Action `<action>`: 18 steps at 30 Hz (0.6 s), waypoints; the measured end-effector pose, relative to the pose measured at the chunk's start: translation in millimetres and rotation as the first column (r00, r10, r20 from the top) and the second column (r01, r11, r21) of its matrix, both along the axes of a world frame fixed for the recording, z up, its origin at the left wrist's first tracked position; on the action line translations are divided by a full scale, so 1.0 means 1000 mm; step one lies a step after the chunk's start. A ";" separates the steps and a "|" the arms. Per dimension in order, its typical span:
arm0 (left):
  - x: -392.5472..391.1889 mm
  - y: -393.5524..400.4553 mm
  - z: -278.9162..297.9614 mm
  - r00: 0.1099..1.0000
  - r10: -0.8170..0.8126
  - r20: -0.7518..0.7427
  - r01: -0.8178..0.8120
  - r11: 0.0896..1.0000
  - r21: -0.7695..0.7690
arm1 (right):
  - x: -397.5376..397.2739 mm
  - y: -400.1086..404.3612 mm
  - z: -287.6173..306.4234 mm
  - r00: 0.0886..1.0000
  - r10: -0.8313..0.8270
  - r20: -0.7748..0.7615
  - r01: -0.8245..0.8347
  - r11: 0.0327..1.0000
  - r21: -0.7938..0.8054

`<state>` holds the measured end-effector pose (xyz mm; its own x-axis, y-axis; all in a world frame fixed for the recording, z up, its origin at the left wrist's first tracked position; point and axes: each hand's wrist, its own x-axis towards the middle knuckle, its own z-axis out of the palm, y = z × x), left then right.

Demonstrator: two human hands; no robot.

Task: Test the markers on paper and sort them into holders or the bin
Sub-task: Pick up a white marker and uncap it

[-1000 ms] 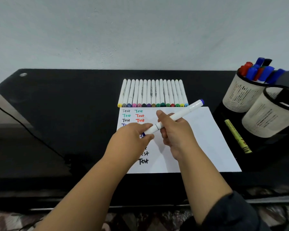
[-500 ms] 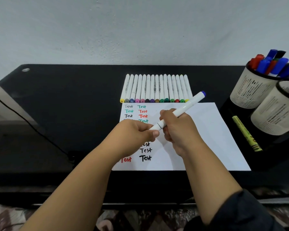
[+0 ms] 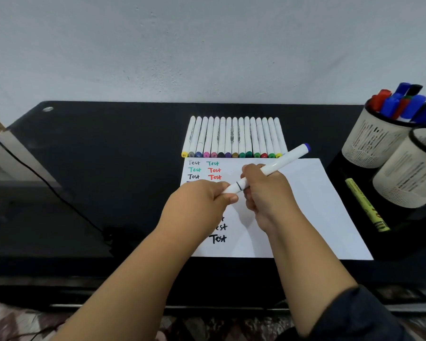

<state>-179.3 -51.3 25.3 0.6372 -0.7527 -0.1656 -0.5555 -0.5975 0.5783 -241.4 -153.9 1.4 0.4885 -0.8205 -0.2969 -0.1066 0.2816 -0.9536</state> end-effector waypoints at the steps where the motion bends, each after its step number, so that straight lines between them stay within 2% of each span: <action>1: 0.000 0.000 0.000 1.000 -0.007 0.019 0.007 1.000 0.005 | 0.001 0.001 0.000 1.000 -0.009 0.003 0.009 1.000 0.007; 3: 0.004 0.000 0.001 0.999 -0.004 -0.043 0.004 1.000 0.007 | 0.002 0.002 0.000 1.000 -0.006 0.005 0.006 1.000 0.020; 5: 0.012 0.005 0.002 0.979 0.013 -0.202 -0.018 1.000 -0.022 | 0.000 0.000 0.002 0.999 0.004 0.032 -0.005 0.999 0.036; 7: 0.022 0.014 0.003 0.947 0.024 -0.322 -0.048 0.997 -0.066 | -0.005 -0.012 0.004 0.993 -0.082 0.087 0.074 0.994 0.084; 9: 0.030 0.023 0.004 0.925 0.065 -0.375 -0.114 0.988 -0.108 | -0.012 -0.025 0.007 0.979 -0.163 0.123 0.149 0.982 0.116; 12: 0.032 0.022 0.001 0.924 0.132 -0.359 -0.187 0.974 -0.124 | -0.014 -0.027 0.005 0.978 -0.145 0.151 0.125 0.983 0.138; 18: 0.033 0.010 -0.008 0.956 0.159 -0.245 -0.187 0.978 -0.096 | -0.009 -0.023 0.001 0.982 -0.113 0.153 0.092 0.986 0.143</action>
<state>-146.4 -41.5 17.4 0.7133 -0.6572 -0.2435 -0.2901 -0.5931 0.7510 -250.6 -176.6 2.9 0.4541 -0.8267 -0.3323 0.0807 0.4096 -0.9087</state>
